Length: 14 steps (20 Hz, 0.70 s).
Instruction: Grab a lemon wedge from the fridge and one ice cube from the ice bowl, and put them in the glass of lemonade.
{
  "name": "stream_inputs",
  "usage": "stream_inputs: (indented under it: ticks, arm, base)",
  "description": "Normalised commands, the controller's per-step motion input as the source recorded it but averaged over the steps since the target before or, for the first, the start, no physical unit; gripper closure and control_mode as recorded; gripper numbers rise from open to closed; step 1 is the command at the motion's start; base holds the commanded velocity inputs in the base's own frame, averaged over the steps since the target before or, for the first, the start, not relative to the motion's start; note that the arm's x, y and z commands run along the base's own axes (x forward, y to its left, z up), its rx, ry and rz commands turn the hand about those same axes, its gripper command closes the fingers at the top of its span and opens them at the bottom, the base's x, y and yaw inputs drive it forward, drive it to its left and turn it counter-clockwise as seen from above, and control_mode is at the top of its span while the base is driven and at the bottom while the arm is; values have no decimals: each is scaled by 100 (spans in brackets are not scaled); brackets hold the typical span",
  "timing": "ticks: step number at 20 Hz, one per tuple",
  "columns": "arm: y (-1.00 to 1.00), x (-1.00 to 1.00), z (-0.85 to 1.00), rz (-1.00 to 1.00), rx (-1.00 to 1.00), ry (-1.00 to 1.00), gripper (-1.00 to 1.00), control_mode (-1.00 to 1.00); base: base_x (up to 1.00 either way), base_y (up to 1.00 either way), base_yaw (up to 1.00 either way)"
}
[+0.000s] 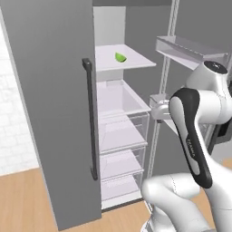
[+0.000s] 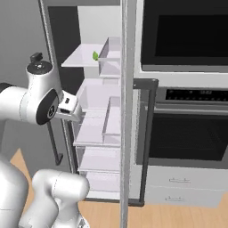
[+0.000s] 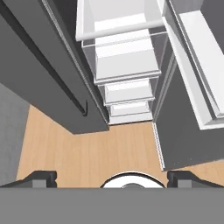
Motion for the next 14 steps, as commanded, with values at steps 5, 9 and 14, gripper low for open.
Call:
stream_inputs:
  ticks: [5, 9, 14]
  arm:
    - [0, 0, 0, 0, 0, 0, -100, 100]
    - [0, 0, 0, 0, 0, 0, -100, 100]
    - [0, 0, 0, 0, 0, 0, -100, 100]
  base:
    - [58, 13, 0]
    - [68, 0, -2]
    - [68, 0, -2]
